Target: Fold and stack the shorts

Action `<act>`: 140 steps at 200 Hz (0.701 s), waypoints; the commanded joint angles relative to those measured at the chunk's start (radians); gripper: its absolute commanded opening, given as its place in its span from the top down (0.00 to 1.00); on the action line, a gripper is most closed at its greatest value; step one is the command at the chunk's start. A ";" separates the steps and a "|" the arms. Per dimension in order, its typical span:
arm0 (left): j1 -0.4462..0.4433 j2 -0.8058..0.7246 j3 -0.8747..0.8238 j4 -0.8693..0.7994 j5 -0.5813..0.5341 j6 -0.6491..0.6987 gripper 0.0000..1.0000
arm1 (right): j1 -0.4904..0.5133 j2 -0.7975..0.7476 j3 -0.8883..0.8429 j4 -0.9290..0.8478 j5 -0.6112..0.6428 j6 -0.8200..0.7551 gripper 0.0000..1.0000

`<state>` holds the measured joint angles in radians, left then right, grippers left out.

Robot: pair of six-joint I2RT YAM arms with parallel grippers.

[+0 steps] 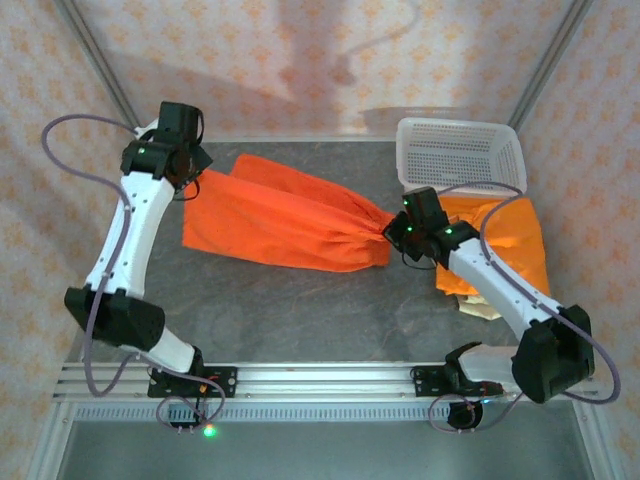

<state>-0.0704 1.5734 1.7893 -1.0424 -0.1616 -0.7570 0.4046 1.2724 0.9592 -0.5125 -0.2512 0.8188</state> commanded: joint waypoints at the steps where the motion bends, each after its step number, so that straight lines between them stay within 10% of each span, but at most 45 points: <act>1: 0.011 0.071 0.086 0.019 -0.059 0.017 1.00 | -0.027 0.034 0.035 -0.004 0.060 0.011 0.98; 140: 0.012 0.589 0.511 -0.025 0.003 0.010 1.00 | -0.082 0.298 0.165 0.052 0.029 0.021 0.95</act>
<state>-0.0704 2.1162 2.2234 -1.0443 -0.1566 -0.7498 0.3367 1.5387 1.0840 -0.4656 -0.2516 0.8299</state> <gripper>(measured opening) 0.041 0.050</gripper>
